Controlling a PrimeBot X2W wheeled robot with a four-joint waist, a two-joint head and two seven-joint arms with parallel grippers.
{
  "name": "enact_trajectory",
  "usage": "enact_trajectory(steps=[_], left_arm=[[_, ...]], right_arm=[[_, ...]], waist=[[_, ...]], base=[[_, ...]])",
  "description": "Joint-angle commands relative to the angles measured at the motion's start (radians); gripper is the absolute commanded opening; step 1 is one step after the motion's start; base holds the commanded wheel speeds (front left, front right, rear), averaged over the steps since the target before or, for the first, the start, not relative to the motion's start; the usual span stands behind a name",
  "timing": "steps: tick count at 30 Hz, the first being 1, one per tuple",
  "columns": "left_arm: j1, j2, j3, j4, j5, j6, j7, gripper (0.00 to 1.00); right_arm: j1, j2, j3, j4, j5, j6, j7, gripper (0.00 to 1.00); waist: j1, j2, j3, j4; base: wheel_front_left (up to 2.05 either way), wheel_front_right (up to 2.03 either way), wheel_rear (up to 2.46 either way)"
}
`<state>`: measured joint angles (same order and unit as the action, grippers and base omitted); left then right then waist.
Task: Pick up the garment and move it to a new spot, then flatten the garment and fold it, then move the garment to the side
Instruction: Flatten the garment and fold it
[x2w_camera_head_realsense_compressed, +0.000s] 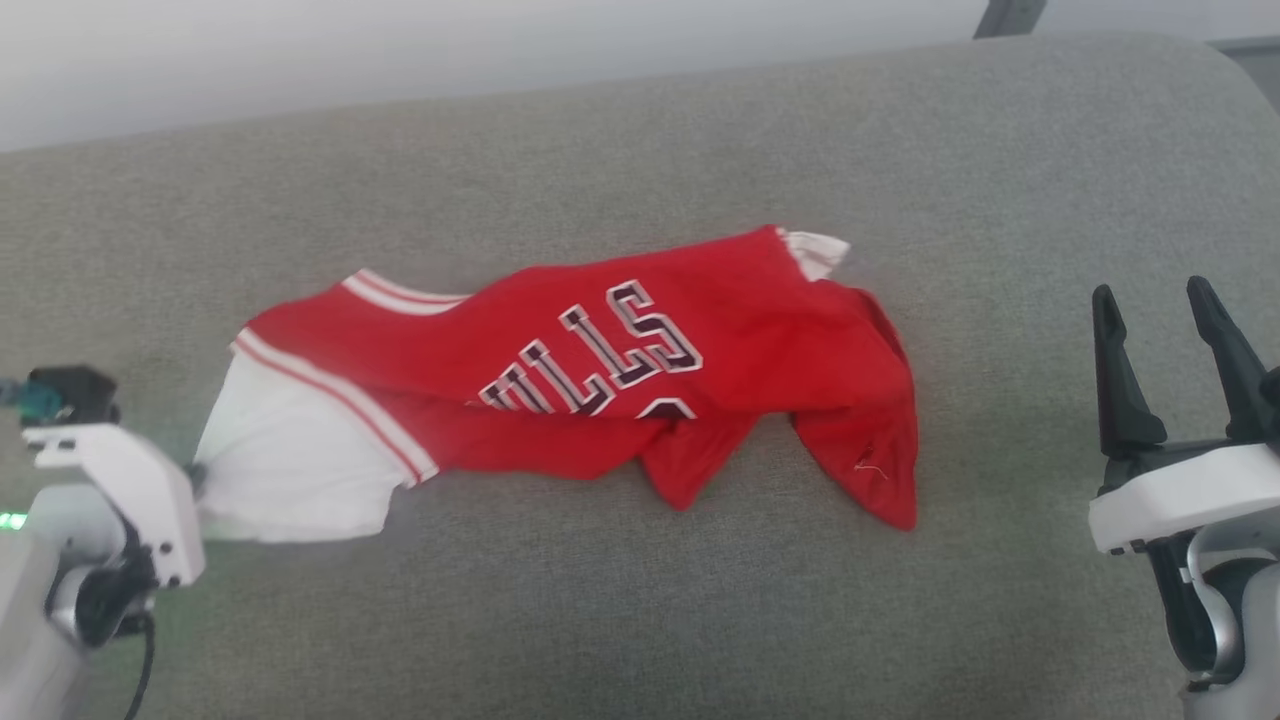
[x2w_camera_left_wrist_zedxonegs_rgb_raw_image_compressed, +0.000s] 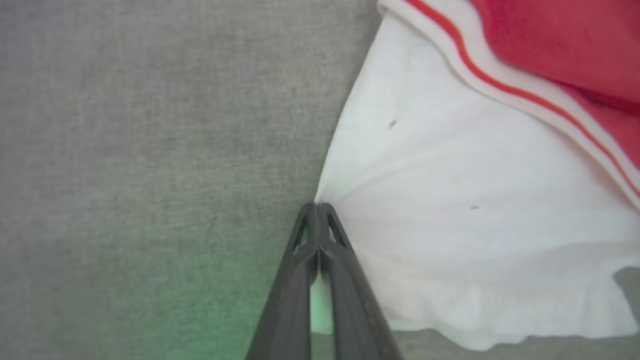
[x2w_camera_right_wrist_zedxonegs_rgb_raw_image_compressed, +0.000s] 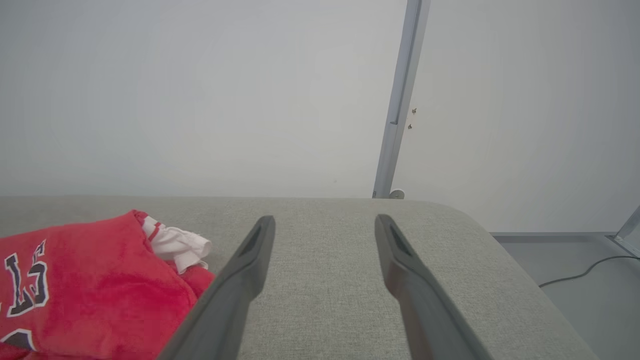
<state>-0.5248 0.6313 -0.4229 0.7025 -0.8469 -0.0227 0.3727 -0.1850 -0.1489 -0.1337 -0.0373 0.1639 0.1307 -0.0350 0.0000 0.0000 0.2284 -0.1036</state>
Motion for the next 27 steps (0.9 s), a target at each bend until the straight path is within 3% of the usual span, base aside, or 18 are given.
enact_trajectory(steps=[1, 6, 7, 8, 10, 17, 27], left_arm=[[0.061, 0.017, -0.004, -0.007, 0.001, 0.025, 0.021, 0.0], [0.131, 0.037, 0.016, -0.124, -0.026, 0.072, 0.043, 0.0], [0.14, 0.039, 0.017, -0.149, -0.027, 0.076, 0.036, 0.18], [0.149, 0.039, 0.02, -0.171, -0.025, 0.082, 0.024, 0.66], [0.162, 0.034, 0.023, -0.208, -0.029, 0.092, 0.013, 1.0], [0.198, 0.042, 0.037, -0.316, -0.01, 0.121, -0.05, 1.0], [0.229, 0.042, 0.072, -0.46, 0.079, 0.173, -0.271, 1.0]], right_arm=[[0.012, 0.004, -0.002, -0.007, -0.002, 0.0, 0.003, 1.0], [0.019, 0.004, 0.004, -0.003, 0.006, 0.0, 0.01, 1.0], [0.02, 0.003, 0.007, -0.002, 0.008, 0.0, 0.009, 1.0], [0.021, 0.001, 0.012, -0.001, 0.01, 0.0, 0.012, 1.0], [0.023, -0.005, 0.024, 0.007, 0.015, 0.0, 0.017, 1.0], [0.015, -0.03, 0.076, 0.035, 0.049, 0.0, 0.045, 1.0], [-0.018, -0.102, 0.203, 0.083, 0.124, 0.0, 0.129, 1.0]], waist=[[0.0, 0.0, -0.006, 0.004], [0.0, 0.0, -0.018, 0.015], [0.0, 0.0, -0.02, 0.017], [0.0, 0.0, -0.023, 0.018], [0.0, 0.0, -0.03, 0.024], [0.0, 0.0, -0.057, 0.052], [0.0, 0.0, -0.073, 0.113]], base=[[0.0, 0.0, 0.0], [0.0, 0.0, 0.0], [0.0, 0.0, 0.0], [0.0, 0.0, 0.0], [0.0, 0.0, 0.0], [0.0, 0.0, 0.0], [0.0, 0.0, 0.0]])
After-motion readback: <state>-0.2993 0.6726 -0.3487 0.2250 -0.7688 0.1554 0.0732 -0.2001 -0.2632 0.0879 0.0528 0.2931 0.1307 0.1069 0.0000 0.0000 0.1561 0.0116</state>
